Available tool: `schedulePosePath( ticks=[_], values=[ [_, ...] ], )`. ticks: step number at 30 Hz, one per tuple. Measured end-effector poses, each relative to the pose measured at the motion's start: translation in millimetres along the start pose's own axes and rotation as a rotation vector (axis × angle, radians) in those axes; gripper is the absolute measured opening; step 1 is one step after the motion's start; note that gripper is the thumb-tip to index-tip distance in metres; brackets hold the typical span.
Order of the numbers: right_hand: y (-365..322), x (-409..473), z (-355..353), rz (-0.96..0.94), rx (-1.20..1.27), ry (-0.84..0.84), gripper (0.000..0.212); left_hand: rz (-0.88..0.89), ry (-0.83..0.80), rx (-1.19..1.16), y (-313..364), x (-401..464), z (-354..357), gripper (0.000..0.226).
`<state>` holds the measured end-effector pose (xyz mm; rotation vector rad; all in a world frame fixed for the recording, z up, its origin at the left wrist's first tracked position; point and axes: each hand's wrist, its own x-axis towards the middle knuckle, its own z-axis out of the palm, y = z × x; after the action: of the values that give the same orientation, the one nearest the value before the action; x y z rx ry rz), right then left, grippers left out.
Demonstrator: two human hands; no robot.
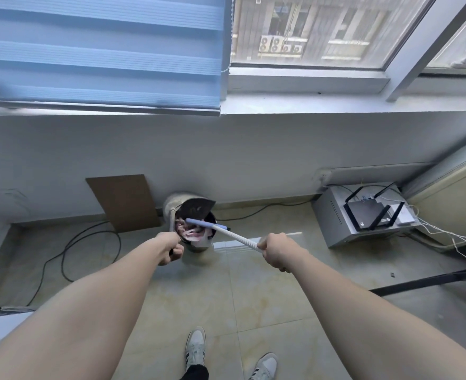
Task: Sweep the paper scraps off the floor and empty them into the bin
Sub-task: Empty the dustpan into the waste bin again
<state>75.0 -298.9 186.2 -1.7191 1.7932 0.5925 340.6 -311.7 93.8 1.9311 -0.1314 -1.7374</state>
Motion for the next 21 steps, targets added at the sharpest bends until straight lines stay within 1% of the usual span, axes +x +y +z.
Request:
schedulePosePath(
  ticks=[7, 16, 21],
  values=[
    [13, 0, -7, 0.052, 0.027, 0.046, 0.045, 0.019, 0.028, 0.022, 12, -6, 2, 0.029],
    [19, 1, -13, 0.068, 0.167, 0.048, 0.049, 0.054, 0.058, 0.049, 12, -1, -1, 0.027],
    [16, 1, -24, 0.028, 0.17, 0.032, 0.042, 0.074, 0.075, 0.101, 12, 2, 0, 0.025]
  ],
)
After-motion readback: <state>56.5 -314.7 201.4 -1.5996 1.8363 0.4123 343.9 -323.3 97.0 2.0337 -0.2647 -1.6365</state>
